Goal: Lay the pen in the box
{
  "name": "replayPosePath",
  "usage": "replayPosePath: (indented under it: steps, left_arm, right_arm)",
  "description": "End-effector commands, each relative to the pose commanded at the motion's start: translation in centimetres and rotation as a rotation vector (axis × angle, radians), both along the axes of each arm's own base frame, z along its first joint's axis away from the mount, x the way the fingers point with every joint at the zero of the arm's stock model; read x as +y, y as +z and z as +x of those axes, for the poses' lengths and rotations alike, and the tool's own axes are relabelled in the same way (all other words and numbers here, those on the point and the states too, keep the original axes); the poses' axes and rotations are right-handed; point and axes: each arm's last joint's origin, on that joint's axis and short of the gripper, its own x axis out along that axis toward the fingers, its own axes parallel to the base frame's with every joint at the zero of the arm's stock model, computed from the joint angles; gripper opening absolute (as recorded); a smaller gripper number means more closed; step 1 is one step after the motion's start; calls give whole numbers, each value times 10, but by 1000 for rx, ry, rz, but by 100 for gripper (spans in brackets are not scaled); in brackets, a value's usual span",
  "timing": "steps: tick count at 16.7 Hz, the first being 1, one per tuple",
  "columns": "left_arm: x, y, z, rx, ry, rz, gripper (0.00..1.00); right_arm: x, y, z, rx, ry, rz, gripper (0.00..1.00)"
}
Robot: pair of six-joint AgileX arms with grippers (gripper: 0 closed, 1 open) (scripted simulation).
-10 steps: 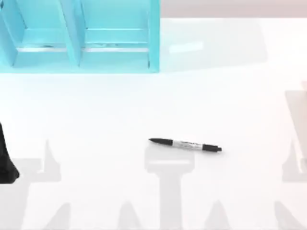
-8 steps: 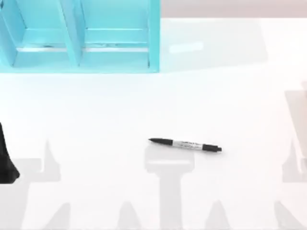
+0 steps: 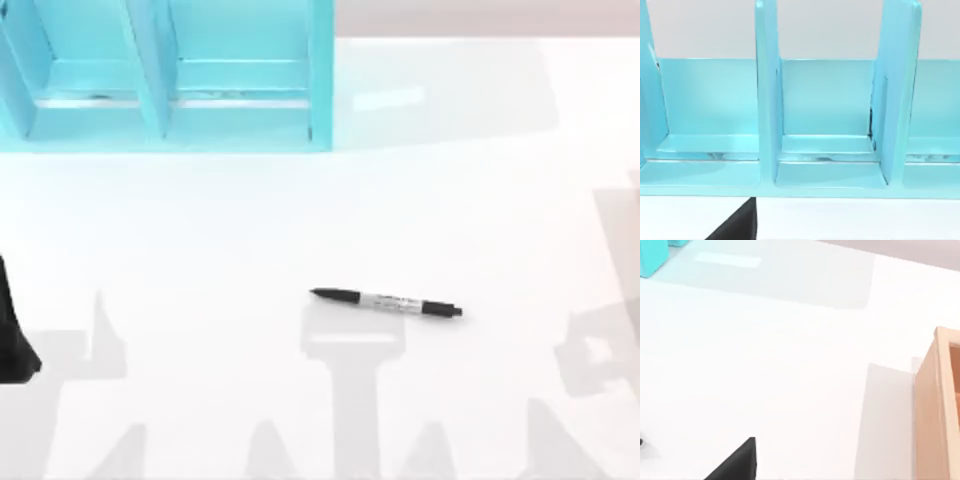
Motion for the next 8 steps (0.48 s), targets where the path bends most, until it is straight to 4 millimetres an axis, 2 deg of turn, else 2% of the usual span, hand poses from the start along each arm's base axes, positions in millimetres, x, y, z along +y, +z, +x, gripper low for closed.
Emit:
replayPosePath:
  steps: [4, 8]
  left_arm:
    - [0, 0, 0, 0, 0, 0, 100]
    - [0, 0, 0, 0, 0, 0, 100]
  right_arm:
    - [24, 17, 29, 333, 191, -174, 100]
    - [62, 24, 72, 670, 407, -382, 100]
